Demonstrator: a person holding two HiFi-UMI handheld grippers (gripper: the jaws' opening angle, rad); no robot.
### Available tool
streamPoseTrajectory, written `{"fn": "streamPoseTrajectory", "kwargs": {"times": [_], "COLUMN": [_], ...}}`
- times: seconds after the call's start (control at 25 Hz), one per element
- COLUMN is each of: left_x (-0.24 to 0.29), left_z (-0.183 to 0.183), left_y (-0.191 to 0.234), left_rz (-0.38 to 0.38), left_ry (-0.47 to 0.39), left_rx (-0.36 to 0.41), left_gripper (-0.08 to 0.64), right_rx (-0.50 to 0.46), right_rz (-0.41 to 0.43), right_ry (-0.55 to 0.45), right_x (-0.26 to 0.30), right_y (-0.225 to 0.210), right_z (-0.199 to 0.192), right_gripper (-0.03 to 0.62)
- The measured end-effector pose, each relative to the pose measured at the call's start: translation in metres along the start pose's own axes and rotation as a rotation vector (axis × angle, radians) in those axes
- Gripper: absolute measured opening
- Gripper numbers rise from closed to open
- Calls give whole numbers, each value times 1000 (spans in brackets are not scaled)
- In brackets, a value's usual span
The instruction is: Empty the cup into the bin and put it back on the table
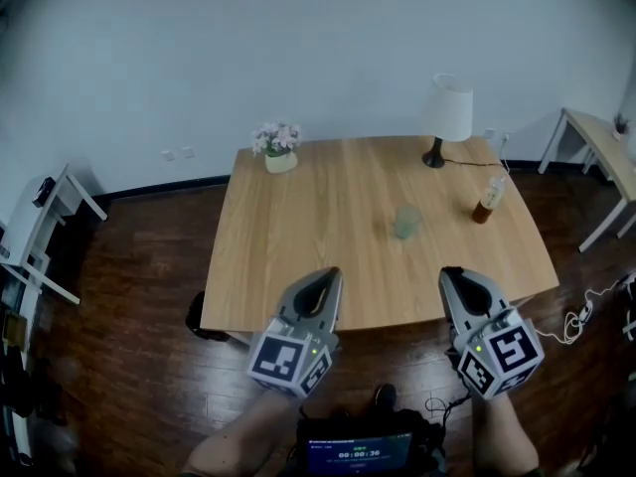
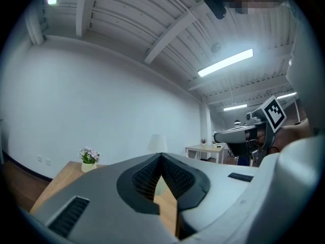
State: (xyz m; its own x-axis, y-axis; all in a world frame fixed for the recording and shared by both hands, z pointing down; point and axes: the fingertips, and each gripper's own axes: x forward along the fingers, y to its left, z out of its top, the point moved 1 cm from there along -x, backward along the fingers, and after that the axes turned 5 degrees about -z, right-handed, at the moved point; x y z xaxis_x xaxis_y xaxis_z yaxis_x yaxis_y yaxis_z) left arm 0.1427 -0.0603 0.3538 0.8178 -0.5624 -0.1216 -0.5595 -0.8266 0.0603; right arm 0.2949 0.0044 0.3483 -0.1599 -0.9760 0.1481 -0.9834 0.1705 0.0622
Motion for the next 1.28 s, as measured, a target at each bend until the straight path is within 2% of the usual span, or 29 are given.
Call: {"fn": "streamPoseTrajectory", "kwargs": {"times": [0.24, 0.4, 0.6, 0.76, 1.08, 1.28], "left_x": [-3, -2, -7, -8, -5, -9], "left_z": [34, 48, 46, 48, 50, 45], "left_y": [-27, -38, -61, -59, -82, -86], "left_rz": [-97, -114, -202, -223, -290, -292], "left_ry": [-17, -22, 0, 4, -2, 13], "left_rx": [8, 34, 35, 7, 8, -1], "left_gripper": [-8, -8, -8, -8, -8, -8], "right_rx": [-14, -21, 39, 113, 99, 68], "right_rz": [60, 119, 177, 232, 247, 268], "right_ry": [-4, -1, -1, -14, -19, -8], "right_x": [-22, -36, -50, -46, -48, -46], "right_y": [2, -3, -13, -19, -25, -24], "right_z": [19, 25, 20, 15, 12, 14], "right_gripper": [0, -2, -2, -2, -3, -3]}}
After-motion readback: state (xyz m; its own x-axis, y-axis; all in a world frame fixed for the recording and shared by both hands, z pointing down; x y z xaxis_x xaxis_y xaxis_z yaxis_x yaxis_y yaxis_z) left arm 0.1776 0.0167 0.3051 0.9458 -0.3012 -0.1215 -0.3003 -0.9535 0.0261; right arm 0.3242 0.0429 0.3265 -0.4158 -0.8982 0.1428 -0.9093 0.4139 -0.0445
